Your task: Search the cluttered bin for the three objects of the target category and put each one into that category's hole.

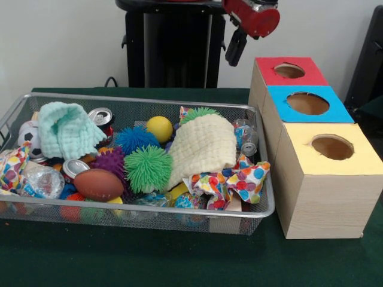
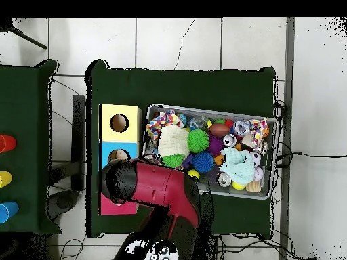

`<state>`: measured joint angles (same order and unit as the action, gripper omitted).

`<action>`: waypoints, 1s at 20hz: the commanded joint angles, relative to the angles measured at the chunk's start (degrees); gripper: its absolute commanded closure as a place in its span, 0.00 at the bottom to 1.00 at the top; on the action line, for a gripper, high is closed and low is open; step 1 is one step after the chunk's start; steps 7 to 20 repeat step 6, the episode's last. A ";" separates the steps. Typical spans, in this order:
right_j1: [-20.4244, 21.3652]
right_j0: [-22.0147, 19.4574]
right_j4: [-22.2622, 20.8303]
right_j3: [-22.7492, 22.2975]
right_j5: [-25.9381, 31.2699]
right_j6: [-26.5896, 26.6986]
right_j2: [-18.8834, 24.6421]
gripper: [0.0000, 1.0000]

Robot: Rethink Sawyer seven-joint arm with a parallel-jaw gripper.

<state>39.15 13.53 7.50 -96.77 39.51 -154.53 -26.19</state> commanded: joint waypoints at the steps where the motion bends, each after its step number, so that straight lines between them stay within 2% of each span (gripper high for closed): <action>1: -5.52 0.13 -5.12 1.84 -5.63 -2.37 2.34 1.00; 6: -7.94 -0.72 -6.58 2.50 -8.51 -2.67 2.08 1.00; 20: -7.94 -0.72 -6.58 2.50 -8.51 -2.67 2.08 1.00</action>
